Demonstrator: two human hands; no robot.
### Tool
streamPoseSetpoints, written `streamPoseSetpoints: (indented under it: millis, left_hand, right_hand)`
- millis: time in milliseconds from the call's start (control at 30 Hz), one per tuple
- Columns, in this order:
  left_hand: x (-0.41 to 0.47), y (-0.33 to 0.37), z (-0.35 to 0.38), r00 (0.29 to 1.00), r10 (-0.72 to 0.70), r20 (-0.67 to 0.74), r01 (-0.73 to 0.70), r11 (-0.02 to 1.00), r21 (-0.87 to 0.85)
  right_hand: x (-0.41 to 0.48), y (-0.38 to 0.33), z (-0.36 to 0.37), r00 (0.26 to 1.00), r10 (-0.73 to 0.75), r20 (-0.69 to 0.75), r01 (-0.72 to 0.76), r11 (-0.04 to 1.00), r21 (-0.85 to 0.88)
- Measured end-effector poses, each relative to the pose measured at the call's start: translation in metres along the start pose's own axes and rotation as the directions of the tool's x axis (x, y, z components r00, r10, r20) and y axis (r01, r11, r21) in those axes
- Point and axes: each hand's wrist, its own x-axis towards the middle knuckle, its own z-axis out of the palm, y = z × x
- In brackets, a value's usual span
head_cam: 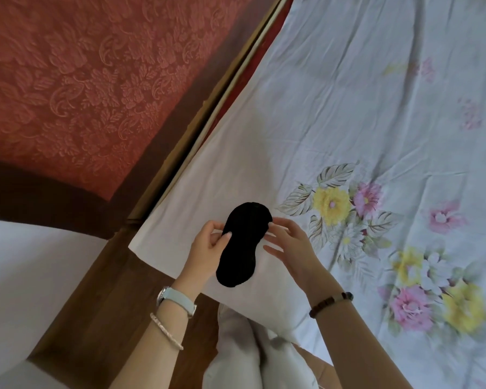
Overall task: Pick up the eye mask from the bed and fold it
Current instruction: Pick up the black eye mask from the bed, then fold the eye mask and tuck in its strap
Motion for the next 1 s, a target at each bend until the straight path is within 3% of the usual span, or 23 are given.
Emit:
streamPoseSetpoints:
  millis: [233, 433, 633, 800, 933, 1000]
  left_hand:
    - [-0.066, 0.069, -0.011, 0.999, 0.022, -0.04, -0.029, 0.983, -0.181]
    - [-0.134, 0.153, -0.022, 0.988, 0.142, -0.063, -0.153, 0.956, -0.25]
    - [-0.192, 0.23, -0.043, 0.943, 0.332, 0.006, -0.325, 0.926, -0.193]
    - [-0.229, 0.269, -0.059, 0.91, 0.413, 0.025, -0.406, 0.903, -0.141]
    - [-0.247, 0.277, -0.06, 0.942, 0.334, -0.032, -0.335, 0.931, -0.147]
    - [-0.256, 0.275, -0.058, 0.984, 0.179, 0.001, -0.173, 0.952, -0.251]
  right_hand:
    - [-0.064, -0.05, 0.002, 0.988, -0.147, 0.043, 0.148, 0.989, -0.013]
    - [-0.148, -0.113, 0.009, 0.959, -0.264, 0.108, 0.271, 0.961, -0.055]
    - [-0.23, -0.185, 0.016, 0.929, -0.331, 0.167, 0.347, 0.935, -0.075]
    - [-0.279, -0.228, 0.023, 0.866, -0.475, 0.159, 0.498, 0.849, -0.178]
    - [-0.308, -0.243, 0.028, 0.799, -0.573, 0.184, 0.602, 0.761, -0.24]
    - [-0.32, -0.247, 0.03, 0.775, -0.605, 0.184, 0.632, 0.736, -0.242]
